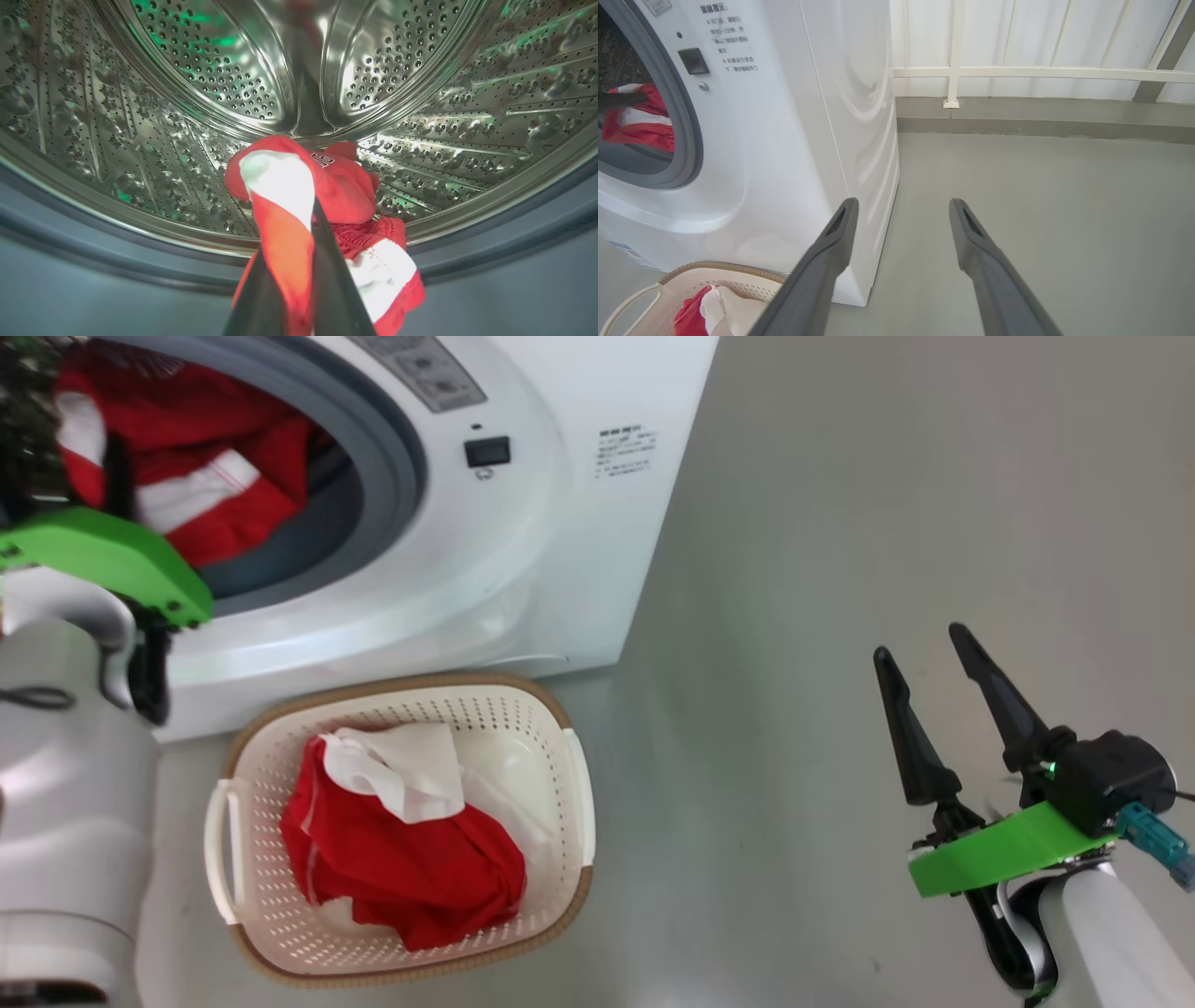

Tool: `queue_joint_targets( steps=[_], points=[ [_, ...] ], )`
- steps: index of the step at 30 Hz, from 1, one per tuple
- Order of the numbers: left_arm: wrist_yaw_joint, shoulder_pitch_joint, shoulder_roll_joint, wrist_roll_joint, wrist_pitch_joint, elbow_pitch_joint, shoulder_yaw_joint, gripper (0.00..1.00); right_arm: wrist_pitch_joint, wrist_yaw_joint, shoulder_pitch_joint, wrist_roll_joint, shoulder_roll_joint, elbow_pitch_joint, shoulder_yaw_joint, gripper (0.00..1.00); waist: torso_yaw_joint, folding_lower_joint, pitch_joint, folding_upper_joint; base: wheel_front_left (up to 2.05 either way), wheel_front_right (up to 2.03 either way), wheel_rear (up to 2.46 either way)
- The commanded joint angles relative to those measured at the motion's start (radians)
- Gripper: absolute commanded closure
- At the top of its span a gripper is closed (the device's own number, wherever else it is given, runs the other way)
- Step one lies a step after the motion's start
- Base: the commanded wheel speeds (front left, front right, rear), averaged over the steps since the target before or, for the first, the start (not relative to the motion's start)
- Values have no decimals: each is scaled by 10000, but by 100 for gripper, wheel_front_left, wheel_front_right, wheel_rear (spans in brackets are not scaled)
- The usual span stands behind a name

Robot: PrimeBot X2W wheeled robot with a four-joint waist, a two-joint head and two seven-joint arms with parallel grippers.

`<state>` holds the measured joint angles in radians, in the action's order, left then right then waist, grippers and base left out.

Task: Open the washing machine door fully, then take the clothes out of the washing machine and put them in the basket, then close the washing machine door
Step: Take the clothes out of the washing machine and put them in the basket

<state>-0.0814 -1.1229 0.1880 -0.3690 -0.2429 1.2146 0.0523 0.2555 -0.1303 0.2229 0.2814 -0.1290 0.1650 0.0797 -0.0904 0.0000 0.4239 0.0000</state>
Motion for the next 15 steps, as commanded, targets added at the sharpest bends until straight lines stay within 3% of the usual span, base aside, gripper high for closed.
queue_joint_targets(
  steps=[1,15],
  points=[
    [-100,241,361,85,-149,-429,-112,100,63,-4,-204,26,-88,-168,173,0,199,0,-296,0,0,0,0],
    [149,3772,-155,126,-187,-4749,-951,100,63,-4,-986,-64,7,48,90,0,467,0,-1922,0,0,0,0]
  ],
)
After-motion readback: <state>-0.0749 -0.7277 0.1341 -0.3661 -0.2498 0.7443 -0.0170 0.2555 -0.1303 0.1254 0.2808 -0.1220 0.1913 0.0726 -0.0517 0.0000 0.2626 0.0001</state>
